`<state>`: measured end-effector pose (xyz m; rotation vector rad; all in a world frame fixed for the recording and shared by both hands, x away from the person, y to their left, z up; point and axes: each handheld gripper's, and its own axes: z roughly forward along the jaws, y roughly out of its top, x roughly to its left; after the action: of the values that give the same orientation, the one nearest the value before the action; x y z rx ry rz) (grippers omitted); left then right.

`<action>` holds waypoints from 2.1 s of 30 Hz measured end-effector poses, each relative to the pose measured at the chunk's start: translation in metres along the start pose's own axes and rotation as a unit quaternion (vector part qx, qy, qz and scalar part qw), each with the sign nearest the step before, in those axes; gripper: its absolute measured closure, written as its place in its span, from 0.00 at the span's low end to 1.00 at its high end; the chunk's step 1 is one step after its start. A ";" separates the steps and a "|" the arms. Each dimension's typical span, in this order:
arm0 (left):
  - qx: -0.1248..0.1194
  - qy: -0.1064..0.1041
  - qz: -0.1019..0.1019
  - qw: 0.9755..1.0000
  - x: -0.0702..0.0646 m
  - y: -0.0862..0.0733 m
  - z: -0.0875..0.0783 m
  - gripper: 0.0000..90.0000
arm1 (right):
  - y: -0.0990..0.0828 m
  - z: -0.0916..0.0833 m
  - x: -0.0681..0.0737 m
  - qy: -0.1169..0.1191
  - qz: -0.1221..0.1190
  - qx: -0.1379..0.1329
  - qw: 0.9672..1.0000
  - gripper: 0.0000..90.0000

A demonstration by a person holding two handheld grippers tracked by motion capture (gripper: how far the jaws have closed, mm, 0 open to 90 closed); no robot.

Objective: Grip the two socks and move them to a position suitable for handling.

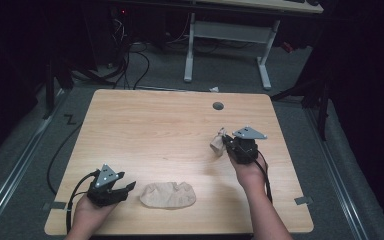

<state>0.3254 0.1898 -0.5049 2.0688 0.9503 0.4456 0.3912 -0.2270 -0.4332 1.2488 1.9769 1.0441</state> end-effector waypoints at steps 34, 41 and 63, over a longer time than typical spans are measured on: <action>-0.008 0.003 -0.005 1.000 0.003 0.001 -0.003 0.50 | 0.039 0.039 0.119 0.123 -0.074 -0.020 0.989 0.96; -0.011 0.003 -0.007 1.000 0.005 0.000 -0.006 0.49 | 0.045 0.050 0.156 0.162 -0.088 -0.023 0.983 0.96; -0.006 0.004 -0.004 1.000 0.003 0.000 -0.003 0.50 | -0.013 0.069 0.110 0.132 -0.059 0.055 0.988 0.95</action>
<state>0.3259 0.1938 -0.5032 2.0524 0.9585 0.4540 0.3955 -0.1086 -0.4871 1.0780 2.3066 1.1018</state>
